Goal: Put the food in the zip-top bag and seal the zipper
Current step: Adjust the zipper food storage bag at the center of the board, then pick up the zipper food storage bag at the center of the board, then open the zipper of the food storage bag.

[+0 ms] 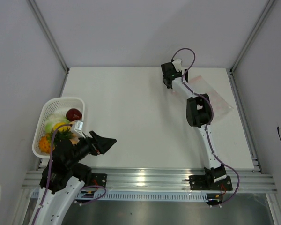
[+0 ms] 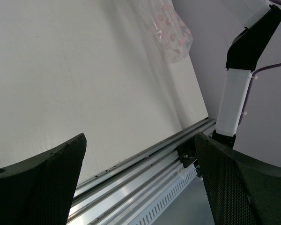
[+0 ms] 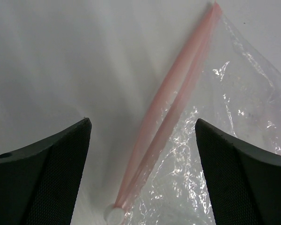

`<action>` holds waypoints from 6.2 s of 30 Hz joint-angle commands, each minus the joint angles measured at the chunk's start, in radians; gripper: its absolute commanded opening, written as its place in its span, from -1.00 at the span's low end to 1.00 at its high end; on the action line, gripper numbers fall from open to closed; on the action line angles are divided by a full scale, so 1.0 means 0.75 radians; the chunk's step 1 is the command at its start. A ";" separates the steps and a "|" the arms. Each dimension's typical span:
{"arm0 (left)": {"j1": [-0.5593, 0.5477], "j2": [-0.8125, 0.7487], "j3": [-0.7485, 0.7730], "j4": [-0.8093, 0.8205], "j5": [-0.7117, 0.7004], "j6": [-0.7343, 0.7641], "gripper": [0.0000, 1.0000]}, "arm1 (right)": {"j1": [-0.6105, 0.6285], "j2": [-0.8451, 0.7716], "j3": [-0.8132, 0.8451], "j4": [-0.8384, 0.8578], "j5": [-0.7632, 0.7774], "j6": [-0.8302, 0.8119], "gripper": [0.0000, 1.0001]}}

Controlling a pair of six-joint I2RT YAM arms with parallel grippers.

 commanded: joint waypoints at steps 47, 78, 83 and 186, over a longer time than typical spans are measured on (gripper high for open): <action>-0.007 -0.085 -0.072 0.033 0.088 -0.055 0.99 | -0.120 -0.856 -1.091 -0.150 0.057 0.269 0.65; -0.007 -0.064 -0.055 0.035 0.080 -0.043 0.99 | -0.172 -0.480 -0.710 -0.256 0.151 0.265 0.56; -0.007 -0.073 -0.068 0.031 0.080 -0.045 0.99 | -0.176 -0.522 -0.757 -0.234 0.192 0.245 0.50; -0.007 0.936 0.256 0.391 0.084 0.071 -0.99 | 0.880 -1.095 -0.739 -0.295 -1.003 -0.009 -0.30</action>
